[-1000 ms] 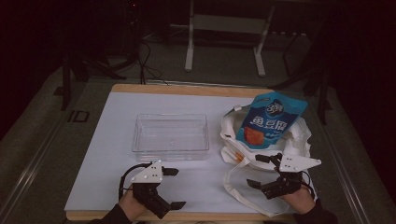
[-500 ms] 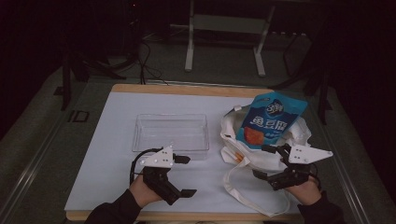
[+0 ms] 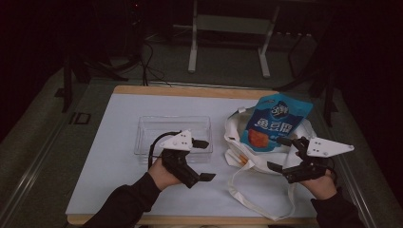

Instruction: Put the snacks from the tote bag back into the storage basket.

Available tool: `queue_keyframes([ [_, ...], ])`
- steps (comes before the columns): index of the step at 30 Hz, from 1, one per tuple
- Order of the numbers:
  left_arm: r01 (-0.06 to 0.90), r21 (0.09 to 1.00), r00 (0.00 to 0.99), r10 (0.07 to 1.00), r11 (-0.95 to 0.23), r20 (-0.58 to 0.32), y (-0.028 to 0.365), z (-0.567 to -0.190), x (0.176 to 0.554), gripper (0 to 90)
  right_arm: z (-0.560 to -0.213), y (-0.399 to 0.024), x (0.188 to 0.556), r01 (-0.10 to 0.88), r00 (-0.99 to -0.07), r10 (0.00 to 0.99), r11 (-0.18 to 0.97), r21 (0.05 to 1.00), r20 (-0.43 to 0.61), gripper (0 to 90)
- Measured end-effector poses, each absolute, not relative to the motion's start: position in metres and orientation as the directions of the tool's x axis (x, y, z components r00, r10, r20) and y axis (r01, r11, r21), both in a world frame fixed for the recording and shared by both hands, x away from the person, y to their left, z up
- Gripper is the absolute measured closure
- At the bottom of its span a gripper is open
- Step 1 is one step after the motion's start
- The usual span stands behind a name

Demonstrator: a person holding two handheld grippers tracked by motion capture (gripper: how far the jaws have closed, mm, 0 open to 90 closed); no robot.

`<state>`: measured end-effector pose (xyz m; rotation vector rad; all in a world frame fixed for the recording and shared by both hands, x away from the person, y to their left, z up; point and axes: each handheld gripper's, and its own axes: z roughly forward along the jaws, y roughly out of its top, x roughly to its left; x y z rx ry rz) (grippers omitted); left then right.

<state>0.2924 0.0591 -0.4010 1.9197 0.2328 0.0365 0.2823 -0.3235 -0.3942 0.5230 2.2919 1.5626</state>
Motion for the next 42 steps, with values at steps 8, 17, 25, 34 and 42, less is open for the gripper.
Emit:
queue_keyframes([
  [8,0.098,0.935,0.988,0.148,-0.34,-0.05,0.029,-0.389,0.316,0.0,-0.392,-0.341,0.289,0.125,-0.862,0.502,0.334,0.934,-0.064,13.6],
  [17,0.071,0.945,0.987,0.158,-0.318,-0.021,0.002,-0.387,0.343,0.0,-0.395,-0.368,0.298,0.131,-0.823,0.562,0.333,0.934,-0.085,17.2],
  [25,0.081,0.94,0.985,0.173,-0.332,-0.024,-0.018,-0.39,0.368,0.0,-0.401,-0.387,0.307,0.157,-0.793,0.604,0.331,0.93,-0.082,21.1],
  [34,0.111,0.924,0.977,0.209,-0.366,-0.035,-0.044,-0.395,0.4,3.6,-0.41,-0.411,0.33,0.221,-0.746,0.663,0.33,0.918,-0.059,23.6],
  [42,0.136,0.911,0.967,0.253,-0.388,-0.036,-0.061,-0.4,0.416,14.8,-0.415,-0.412,0.352,0.261,-0.746,0.665,0.349,0.9,-0.042,23.6],
])
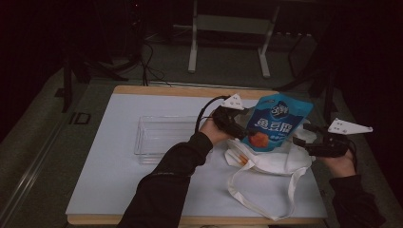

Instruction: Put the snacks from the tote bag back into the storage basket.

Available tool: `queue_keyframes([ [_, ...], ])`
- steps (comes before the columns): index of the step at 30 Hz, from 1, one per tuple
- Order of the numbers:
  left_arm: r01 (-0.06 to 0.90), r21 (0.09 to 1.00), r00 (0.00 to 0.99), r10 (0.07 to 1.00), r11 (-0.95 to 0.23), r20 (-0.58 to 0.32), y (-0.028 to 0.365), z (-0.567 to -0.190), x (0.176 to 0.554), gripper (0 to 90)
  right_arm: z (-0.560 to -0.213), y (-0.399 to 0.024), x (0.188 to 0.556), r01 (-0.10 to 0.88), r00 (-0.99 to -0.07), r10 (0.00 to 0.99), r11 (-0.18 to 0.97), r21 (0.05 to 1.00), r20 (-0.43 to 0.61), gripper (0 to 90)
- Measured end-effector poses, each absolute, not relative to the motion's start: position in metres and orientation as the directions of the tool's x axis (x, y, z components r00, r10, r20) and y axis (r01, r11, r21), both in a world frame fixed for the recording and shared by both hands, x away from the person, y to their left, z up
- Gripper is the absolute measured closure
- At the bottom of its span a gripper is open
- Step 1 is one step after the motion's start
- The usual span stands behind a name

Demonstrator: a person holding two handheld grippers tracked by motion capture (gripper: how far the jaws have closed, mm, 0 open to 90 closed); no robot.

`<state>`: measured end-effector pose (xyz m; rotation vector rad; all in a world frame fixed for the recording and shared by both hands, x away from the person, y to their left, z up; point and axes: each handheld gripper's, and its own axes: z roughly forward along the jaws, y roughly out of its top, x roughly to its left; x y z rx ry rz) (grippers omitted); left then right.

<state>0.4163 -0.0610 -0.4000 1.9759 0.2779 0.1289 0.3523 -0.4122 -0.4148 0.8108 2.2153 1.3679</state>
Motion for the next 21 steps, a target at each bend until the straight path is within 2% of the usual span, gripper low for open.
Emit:
queue_keyframes([
  [6,0.153,0.888,0.966,0.253,-0.433,-0.044,-0.078,-0.405,0.427,15.7,-0.417,-0.412,0.366,0.285,-0.75,0.662,0.336,0.898,-0.01,23.6],
  [7,0.155,0.887,0.965,0.26,-0.436,-0.04,-0.08,-0.405,0.428,21.5,-0.416,-0.411,0.37,0.288,-0.754,0.656,0.335,0.897,-0.004,23.7],
  [9,0.157,0.889,0.963,0.265,-0.429,-0.043,-0.084,-0.406,0.431,22.4,-0.416,-0.41,0.372,0.288,-0.756,0.655,0.337,0.896,-0.002,23.7],
  [12,0.141,0.891,0.965,0.261,-0.432,-0.026,-0.089,-0.407,0.432,35.5,-0.416,-0.408,0.379,0.291,-0.771,0.636,0.337,0.895,0.012,29.6],
  [17,0.183,0.875,0.958,0.279,-0.449,-0.057,-0.099,-0.411,0.437,41.1,-0.419,-0.399,0.389,0.296,-0.793,0.609,0.369,0.881,0.011,42.3],
  [18,0.185,0.872,0.959,0.279,-0.453,-0.059,-0.1,-0.411,0.438,41.1,-0.419,-0.399,0.389,0.296,-0.793,0.609,0.369,0.881,0.011,42.3],
  [21,0.195,0.872,0.957,0.283,-0.448,-0.069,-0.102,-0.412,0.44,49.4,-0.421,-0.394,0.394,0.299,-0.804,0.595,0.382,0.875,0.015,48.7],
])
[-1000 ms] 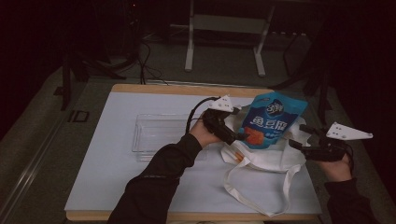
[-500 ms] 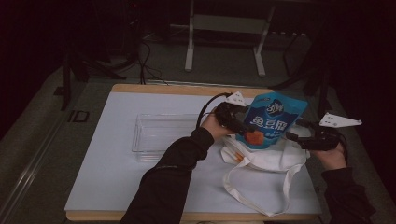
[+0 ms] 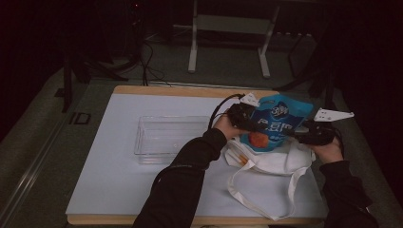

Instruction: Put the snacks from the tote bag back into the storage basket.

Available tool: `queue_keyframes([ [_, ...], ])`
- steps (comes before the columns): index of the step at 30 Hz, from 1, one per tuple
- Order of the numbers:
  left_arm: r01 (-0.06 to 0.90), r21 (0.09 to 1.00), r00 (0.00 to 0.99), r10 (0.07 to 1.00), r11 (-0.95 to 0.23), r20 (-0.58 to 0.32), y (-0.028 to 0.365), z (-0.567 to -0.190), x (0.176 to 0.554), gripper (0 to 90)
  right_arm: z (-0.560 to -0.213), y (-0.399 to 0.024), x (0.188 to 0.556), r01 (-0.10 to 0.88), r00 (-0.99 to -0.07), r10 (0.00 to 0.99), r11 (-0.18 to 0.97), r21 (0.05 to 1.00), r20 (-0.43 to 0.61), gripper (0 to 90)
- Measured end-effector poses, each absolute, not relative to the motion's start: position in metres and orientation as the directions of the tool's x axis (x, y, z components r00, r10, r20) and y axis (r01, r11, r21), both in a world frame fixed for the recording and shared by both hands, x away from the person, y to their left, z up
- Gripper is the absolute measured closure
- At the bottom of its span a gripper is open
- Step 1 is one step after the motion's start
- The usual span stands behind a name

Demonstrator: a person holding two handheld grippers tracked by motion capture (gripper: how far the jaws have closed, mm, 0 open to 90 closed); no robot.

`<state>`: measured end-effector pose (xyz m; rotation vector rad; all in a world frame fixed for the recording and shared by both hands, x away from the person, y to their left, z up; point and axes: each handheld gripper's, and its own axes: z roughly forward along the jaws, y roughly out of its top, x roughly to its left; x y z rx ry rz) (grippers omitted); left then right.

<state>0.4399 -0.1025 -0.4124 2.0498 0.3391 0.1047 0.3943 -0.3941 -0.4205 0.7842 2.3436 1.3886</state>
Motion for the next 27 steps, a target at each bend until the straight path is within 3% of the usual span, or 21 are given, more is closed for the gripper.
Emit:
queue_keyframes([
  [4,0.201,0.872,0.953,0.295,-0.446,-0.069,-0.105,-0.414,0.441,53.4,-0.421,-0.393,0.397,0.302,-0.805,0.594,0.386,0.872,0.016,49.4],
  [12,0.2,0.864,0.946,0.32,-0.461,-0.048,-0.112,-0.417,0.442,67.5,-0.423,-0.39,0.401,0.319,-0.804,0.595,0.404,0.858,0.018,65.6],
  [19,0.168,0.863,0.949,0.314,-0.476,-0.011,-0.114,-0.418,0.441,81.5,-0.423,-0.388,0.404,0.327,-0.801,0.598,0.397,0.858,0.029,73.1],
  [27,0.124,0.853,0.943,0.327,-0.506,0.057,-0.115,-0.414,0.436,88.1,-0.42,-0.382,0.402,0.327,-0.796,0.605,0.414,0.85,0.011,81.7],
])
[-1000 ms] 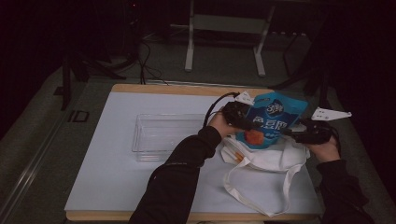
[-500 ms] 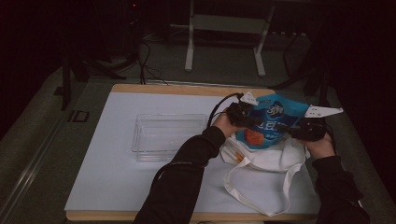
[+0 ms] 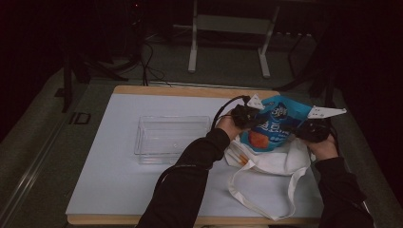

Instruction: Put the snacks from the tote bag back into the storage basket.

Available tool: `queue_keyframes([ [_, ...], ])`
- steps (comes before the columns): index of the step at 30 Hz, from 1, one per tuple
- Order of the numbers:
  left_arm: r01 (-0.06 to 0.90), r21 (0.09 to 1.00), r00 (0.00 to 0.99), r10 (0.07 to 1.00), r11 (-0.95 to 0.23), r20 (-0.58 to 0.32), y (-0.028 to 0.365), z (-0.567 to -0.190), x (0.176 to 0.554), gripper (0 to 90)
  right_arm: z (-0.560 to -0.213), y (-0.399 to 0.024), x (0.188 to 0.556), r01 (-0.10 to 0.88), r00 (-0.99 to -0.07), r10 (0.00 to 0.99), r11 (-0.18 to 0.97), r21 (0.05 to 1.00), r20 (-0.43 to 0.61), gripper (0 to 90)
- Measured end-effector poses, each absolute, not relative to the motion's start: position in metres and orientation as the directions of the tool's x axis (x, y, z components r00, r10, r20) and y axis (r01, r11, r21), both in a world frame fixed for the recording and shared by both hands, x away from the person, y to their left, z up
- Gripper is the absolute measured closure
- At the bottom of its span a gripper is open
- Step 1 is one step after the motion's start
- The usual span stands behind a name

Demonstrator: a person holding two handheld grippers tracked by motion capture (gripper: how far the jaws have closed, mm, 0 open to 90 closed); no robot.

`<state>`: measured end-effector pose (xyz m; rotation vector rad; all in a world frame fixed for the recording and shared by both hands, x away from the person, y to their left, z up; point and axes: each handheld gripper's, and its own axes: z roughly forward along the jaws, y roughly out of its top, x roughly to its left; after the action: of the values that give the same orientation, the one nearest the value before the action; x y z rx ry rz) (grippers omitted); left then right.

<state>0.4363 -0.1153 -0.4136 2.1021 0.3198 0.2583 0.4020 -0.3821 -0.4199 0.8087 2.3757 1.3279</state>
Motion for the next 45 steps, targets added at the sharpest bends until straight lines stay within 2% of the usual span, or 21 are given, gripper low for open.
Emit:
queue_keyframes([
  [9,0.115,0.871,0.946,0.319,-0.478,0.05,-0.113,-0.402,0.432,89.8,-0.407,-0.385,0.398,0.311,-0.801,0.599,0.404,0.86,0.008,84.4],
  [28,0.04,0.887,0.958,0.271,-0.46,0.098,-0.097,-0.346,0.413,90.0,-0.352,-0.379,0.38,0.215,-0.832,0.553,0.401,0.891,-0.048,86.9],
  [45,0.024,0.895,0.96,0.262,-0.445,0.105,-0.063,-0.31,0.397,90.0,-0.317,-0.355,0.374,0.149,-0.873,0.484,0.396,0.906,-0.069,88.3],
])
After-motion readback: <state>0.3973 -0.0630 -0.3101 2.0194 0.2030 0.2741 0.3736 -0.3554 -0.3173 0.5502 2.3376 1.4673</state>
